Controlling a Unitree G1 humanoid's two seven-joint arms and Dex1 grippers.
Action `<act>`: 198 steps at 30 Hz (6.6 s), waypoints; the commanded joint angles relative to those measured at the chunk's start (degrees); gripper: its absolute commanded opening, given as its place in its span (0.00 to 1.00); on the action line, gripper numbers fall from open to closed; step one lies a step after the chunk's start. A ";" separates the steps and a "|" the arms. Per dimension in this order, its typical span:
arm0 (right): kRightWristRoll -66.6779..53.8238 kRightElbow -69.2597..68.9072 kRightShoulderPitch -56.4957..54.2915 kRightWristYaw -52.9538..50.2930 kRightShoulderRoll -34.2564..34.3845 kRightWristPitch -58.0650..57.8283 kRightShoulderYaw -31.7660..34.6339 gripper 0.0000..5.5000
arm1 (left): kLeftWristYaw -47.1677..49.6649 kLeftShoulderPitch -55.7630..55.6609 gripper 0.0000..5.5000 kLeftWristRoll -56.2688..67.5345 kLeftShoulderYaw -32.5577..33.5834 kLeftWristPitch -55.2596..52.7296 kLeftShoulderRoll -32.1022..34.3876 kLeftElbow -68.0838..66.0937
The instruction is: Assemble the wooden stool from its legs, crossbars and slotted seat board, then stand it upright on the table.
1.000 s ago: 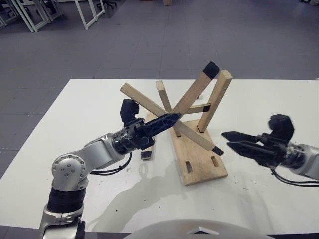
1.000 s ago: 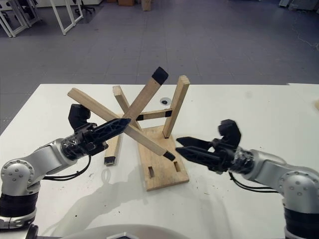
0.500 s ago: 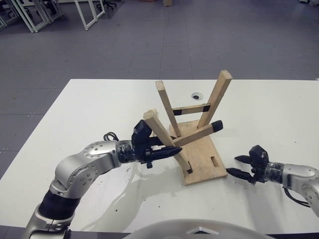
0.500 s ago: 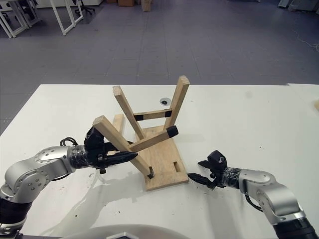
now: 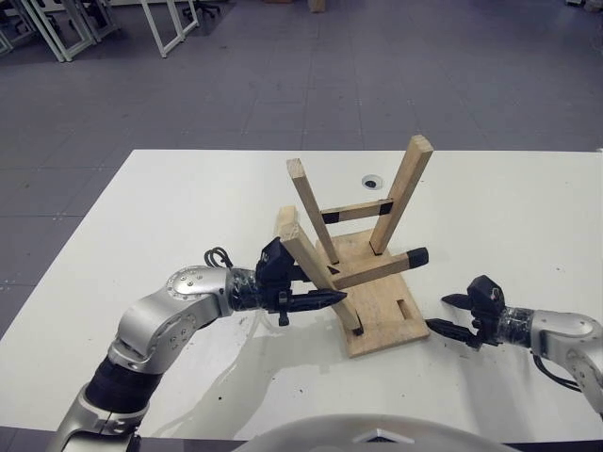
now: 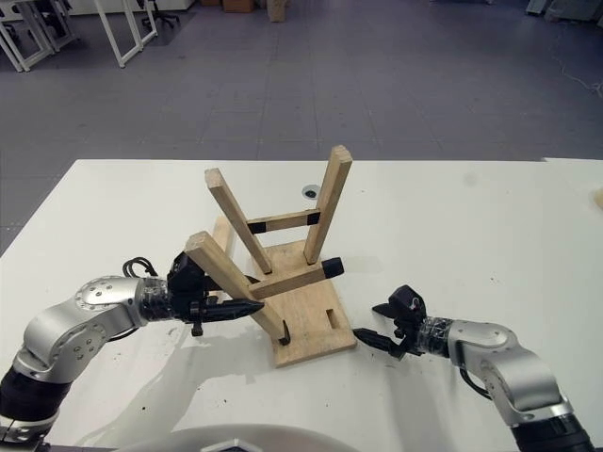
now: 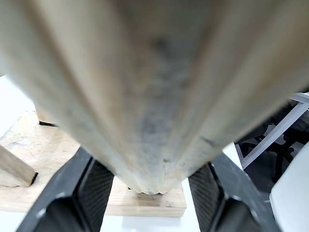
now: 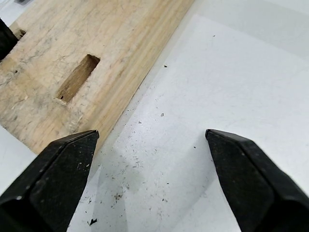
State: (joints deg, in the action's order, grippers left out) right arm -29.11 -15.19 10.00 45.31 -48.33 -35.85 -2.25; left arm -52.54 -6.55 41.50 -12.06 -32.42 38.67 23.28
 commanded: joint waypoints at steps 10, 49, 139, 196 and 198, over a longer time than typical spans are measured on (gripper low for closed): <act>-0.67 -8.46 1.09 -0.61 2.08 -3.10 1.01 0.75 | 2.85 2.44 0.38 -23.47 -9.48 10.94 3.93 -4.49; 14.94 1.59 -8.19 10.91 9.33 16.84 -15.02 0.75 | -19.29 -9.01 0.38 -21.96 -17.00 21.94 7.42 -18.64; -60.26 5.95 -47.99 -25.65 23.36 -23.64 10.43 0.75 | -0.88 -29.36 0.37 30.01 22.09 -32.44 -6.38 -22.55; -0.75 -9.51 2.70 18.95 11.50 34.52 2.95 0.37 | 29.86 -15.27 0.85 28.29 37.00 -19.60 -14.13 -11.45; -1.61 -11.11 2.79 18.47 10.94 33.71 3.84 0.37 | 29.82 -14.69 0.85 28.36 36.82 -19.34 -14.05 -11.27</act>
State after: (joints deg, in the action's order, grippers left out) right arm -29.52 -24.15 14.00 64.41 -36.72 -1.48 0.77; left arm -23.26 -22.32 70.08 25.09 -51.98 24.58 11.78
